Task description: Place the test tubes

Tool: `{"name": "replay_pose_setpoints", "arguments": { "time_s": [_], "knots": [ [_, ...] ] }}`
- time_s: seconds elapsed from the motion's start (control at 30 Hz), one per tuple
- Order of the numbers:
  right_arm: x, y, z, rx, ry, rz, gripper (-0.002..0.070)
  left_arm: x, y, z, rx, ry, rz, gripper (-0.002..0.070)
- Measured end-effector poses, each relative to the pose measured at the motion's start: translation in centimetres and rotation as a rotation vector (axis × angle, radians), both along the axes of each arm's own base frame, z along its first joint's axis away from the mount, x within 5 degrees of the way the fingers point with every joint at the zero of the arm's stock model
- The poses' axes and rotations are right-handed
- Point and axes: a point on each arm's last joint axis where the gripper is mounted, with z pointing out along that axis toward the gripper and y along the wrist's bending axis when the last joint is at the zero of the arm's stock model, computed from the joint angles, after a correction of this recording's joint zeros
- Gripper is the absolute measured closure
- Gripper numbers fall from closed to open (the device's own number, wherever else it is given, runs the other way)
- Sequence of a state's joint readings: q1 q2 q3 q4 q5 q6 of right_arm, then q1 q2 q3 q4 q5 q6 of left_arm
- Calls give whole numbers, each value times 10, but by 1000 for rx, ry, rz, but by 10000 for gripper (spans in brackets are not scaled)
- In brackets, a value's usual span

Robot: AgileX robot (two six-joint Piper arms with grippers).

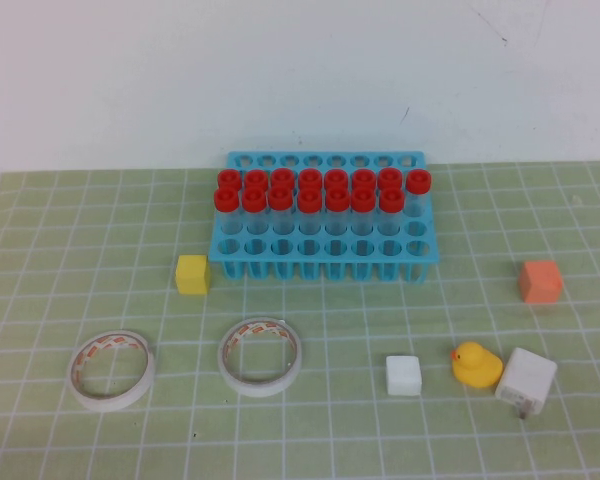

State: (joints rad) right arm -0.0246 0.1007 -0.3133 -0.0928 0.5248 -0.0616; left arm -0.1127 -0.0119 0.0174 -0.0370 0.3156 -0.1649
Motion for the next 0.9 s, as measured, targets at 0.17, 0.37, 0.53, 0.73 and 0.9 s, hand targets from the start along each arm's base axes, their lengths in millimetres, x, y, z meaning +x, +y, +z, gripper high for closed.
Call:
{"name": "replay_pose_setpoints", "arguments": {
  "time_s": [0.17, 0.37, 0.53, 0.73, 0.9],
  "knots": [
    [-6, -1, 2, -29, -42, -9, 678, 0, 0, 0, 0, 0, 0, 676],
    [-6, -1, 2, -31, -43, -10, 678, 0, 0, 0, 0, 0, 0, 676],
    [-5, -1, -8, -34, -51, -8, 678, 0, 0, 0, 0, 0, 0, 676],
    [-1, -1, -46, -34, 5, -4, 678, 0, 0, 0, 0, 0, 0, 676],
    [4, -1, -82, -32, 107, -1, 678, 0, 0, 0, 0, 0, 0, 676]
  ]
}}
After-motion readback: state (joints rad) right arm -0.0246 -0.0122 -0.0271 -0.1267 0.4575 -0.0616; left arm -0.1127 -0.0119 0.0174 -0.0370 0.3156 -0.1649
